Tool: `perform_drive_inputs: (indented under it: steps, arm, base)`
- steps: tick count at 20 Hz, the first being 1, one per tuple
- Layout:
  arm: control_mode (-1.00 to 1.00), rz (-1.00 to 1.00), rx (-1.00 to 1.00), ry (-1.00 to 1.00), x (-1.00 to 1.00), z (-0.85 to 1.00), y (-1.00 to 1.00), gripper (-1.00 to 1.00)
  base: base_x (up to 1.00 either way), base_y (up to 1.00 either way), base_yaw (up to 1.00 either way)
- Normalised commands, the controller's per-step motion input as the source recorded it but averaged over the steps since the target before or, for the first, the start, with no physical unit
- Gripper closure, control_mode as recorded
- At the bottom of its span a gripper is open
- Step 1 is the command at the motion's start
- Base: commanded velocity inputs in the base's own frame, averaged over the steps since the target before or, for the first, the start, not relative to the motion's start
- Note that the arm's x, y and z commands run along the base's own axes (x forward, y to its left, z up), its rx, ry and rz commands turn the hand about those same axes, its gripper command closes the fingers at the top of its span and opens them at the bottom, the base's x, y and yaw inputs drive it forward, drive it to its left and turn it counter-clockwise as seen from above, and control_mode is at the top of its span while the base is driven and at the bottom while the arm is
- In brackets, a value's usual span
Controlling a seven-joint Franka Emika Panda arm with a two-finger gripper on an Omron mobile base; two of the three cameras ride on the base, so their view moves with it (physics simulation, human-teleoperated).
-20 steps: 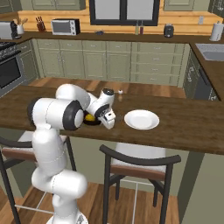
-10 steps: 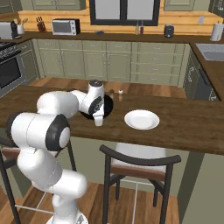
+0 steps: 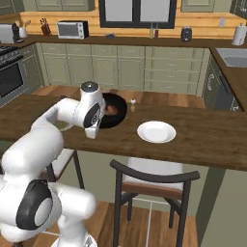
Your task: Pick the chicken drumstick and lemon from their plates and place them in the bowl. Then put the bowl in the fridge.
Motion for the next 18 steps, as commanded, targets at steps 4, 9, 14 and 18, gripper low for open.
perform_drive_inputs:
  steps: [4,9,14,18]
  arm:
    - [-1.00,0.00,-0.03,-0.09,-0.94,0.83,0.19,1.00]
    - [-1.00,-0.03,-0.01,0.18,-0.97,0.71,0.13,1.00]
    - [-1.00,0.00,0.01,0.23,-0.80,0.40,0.04,1.00]
    - [-1.00,0.00,0.08,0.29,-0.57,0.00,0.00,1.00]
  base:
    - [0.00,0.00,0.00]
    - [0.00,0.00,0.00]
    - [0.00,0.00,0.00]
    - [0.00,0.00,0.00]
